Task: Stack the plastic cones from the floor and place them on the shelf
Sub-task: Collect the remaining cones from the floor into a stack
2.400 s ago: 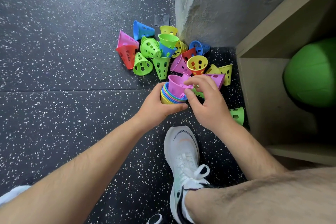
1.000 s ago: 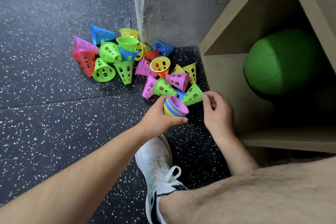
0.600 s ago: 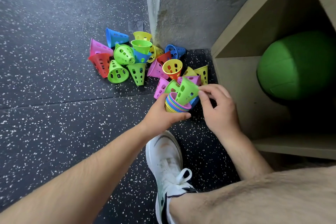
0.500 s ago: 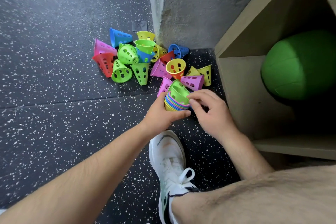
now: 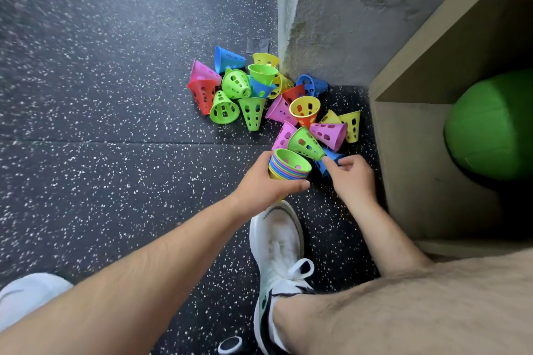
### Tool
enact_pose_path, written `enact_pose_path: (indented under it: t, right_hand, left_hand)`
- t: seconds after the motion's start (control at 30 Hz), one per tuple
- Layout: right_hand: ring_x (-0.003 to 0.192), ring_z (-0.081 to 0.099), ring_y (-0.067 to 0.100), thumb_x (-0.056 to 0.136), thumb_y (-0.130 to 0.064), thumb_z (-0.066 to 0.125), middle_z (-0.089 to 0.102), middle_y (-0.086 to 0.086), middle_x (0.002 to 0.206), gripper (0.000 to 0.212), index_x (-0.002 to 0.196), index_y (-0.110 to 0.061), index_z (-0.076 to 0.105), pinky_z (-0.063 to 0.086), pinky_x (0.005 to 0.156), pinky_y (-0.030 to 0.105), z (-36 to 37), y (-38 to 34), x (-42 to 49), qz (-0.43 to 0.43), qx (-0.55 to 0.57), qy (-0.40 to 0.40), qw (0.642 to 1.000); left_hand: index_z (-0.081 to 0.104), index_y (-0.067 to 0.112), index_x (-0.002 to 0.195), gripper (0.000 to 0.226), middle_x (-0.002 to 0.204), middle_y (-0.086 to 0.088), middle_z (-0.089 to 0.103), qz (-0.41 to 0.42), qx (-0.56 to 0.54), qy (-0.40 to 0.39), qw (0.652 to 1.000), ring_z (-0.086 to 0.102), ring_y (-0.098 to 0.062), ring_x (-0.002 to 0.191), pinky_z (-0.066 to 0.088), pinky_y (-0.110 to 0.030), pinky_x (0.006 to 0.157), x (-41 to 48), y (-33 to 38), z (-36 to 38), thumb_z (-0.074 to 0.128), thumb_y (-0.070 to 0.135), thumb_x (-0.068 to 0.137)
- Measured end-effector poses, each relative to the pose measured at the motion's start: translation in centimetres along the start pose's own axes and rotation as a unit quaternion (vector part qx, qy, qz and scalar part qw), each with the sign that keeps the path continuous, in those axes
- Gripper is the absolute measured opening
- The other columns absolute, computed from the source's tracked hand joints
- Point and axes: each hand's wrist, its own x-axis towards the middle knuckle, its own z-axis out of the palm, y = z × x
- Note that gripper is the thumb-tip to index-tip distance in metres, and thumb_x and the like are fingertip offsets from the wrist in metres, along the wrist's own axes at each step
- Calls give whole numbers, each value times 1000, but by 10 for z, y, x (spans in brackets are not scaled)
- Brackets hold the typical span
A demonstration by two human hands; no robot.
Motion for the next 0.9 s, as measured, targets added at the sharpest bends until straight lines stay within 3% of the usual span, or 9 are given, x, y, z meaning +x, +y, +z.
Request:
enact_pose_path:
  t: [0.13, 0.33, 0.47, 0.53, 0.6, 0.73, 0.9]
  right_hand:
    - [88, 65, 24, 91, -30, 70, 67, 2, 93, 20, 97, -12, 63, 50, 78, 32, 10, 3, 6, 9, 17, -13, 1000]
    - [81, 61, 23, 94, -23, 61, 65, -1, 85, 9, 89, -16, 62, 41, 70, 28, -7, 8, -6, -28, -2, 27, 999]
    - [80, 59, 21, 94, -24, 59, 67, 0, 89, 8, 90, -19, 64, 43, 69, 31, -31, 11, -22, -106, -12, 92, 990]
    - [79, 58, 18, 93, -22, 61, 65, 1, 90, 7, 94, -19, 66, 45, 72, 31, -41, 5, -28, -170, 1, 115, 979]
    - [78, 57, 12, 94, -19, 63, 62, 0, 91, 7, 97, -17, 69, 49, 76, 30, -50, -10, -34, -240, 24, 131, 962]
    - [77, 59, -2, 95, -12, 65, 59, -2, 96, 9, 101, -14, 72, 43, 73, 10, -63, -47, -47, -329, 50, 47, 942]
    - [87, 59, 8, 94, -10, 66, 60, 2, 96, 9, 102, -11, 72, 49, 76, 23, -62, -66, -48, -454, 4, -64, 889]
  left_hand:
    - [56, 19, 124, 67, 109, -3, 72, -1, 11, 10, 1000, 70, -9, 89, 53, -18, 71, -8, 2, 7, 96, 24, 70]
    - [55, 15, 124, 64, 102, -3, 71, 0, 12, 10, 1000, 65, 3, 73, 49, -12, 63, -15, 2, 14, 94, 18, 74]
    - [55, 21, 125, 67, 109, -3, 72, 14, 18, 5, 1000, 68, -4, 84, 56, -19, 71, -17, 6, 11, 96, 24, 71]
    - [56, 23, 124, 68, 108, -1, 73, 23, 20, 7, 1000, 69, -6, 88, 59, -25, 80, -17, 8, 10, 96, 25, 70]
    - [56, 23, 123, 67, 105, 1, 73, 33, 22, 3, 999, 69, -4, 86, 58, -26, 81, -16, 8, 11, 97, 24, 69]
    - [56, 26, 120, 65, 101, 8, 72, 51, 19, -10, 998, 67, -2, 83, 51, -20, 76, -19, 5, 11, 97, 25, 69]
    - [56, 21, 124, 76, 110, 1, 74, 52, -1, -2, 999, 72, -14, 98, 58, -36, 91, -17, -4, 6, 98, 32, 62]
